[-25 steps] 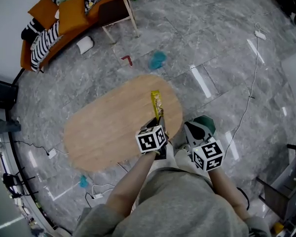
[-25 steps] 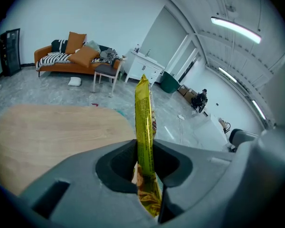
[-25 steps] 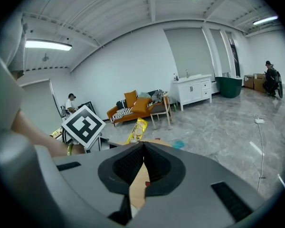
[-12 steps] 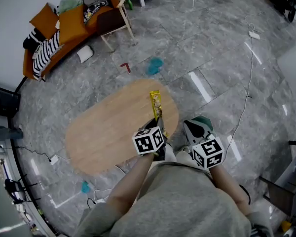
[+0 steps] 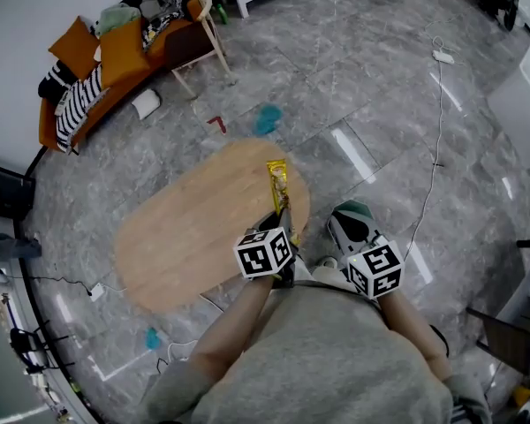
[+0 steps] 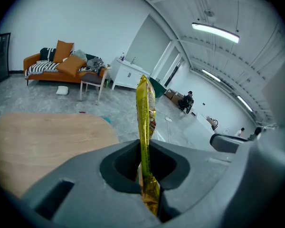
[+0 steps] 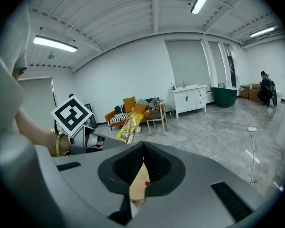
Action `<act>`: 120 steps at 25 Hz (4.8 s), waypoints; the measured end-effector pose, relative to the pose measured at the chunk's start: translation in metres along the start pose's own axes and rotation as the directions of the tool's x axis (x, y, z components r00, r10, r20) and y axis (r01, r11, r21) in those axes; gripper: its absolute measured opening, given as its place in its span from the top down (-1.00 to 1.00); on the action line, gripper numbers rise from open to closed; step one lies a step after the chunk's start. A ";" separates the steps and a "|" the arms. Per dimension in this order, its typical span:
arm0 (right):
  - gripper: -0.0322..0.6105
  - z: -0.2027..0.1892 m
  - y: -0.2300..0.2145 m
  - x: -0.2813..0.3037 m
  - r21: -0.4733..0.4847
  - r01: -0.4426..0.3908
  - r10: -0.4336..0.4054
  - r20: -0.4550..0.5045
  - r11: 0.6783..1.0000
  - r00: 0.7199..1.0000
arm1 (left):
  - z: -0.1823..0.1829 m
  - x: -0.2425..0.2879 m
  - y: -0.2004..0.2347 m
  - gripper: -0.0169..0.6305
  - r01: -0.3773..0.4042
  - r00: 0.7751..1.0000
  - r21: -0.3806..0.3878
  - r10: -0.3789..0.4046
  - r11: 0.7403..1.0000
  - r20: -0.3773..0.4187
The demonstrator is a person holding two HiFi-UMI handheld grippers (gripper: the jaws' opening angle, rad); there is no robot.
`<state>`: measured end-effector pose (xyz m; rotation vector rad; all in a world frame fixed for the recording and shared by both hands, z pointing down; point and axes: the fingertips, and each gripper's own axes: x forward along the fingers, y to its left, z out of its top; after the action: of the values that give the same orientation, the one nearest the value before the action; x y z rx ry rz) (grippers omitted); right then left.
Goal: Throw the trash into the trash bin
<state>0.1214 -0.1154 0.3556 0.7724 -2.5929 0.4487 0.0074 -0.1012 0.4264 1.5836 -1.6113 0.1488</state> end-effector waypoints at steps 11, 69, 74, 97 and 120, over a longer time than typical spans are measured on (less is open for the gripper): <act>0.87 -0.008 -0.012 -0.031 0.005 0.038 -0.038 0.030 0.999 0.999 | -0.016 -0.004 -0.027 0.85 0.036 0.999 0.049 -0.035 0.998 -0.012; 0.87 -0.087 -0.102 -0.127 0.326 0.409 -0.429 -0.010 0.852 0.903 | -0.091 0.084 -0.159 0.85 0.347 0.904 0.280 -0.239 0.895 -0.356; 0.87 -0.095 -0.102 -0.124 0.354 0.431 -0.448 -0.036 0.830 0.893 | -0.096 0.090 -0.155 0.85 0.363 0.891 0.285 -0.241 0.887 -0.385; 0.87 -0.152 -0.111 -0.099 0.444 0.482 -0.495 -0.095 0.755 0.863 | -0.151 0.149 -0.116 0.85 0.374 0.855 0.299 -0.201 0.878 -0.478; 0.87 -0.237 -0.123 -0.041 0.549 0.496 -0.503 -0.152 0.673 0.851 | -0.225 0.221 -0.067 0.85 0.393 0.789 0.268 -0.173 0.880 -0.589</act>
<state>0.2903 -0.0985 0.5665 1.6366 -2.0991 1.0633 0.2079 -0.1448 0.6752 1.8403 -0.9010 0.7253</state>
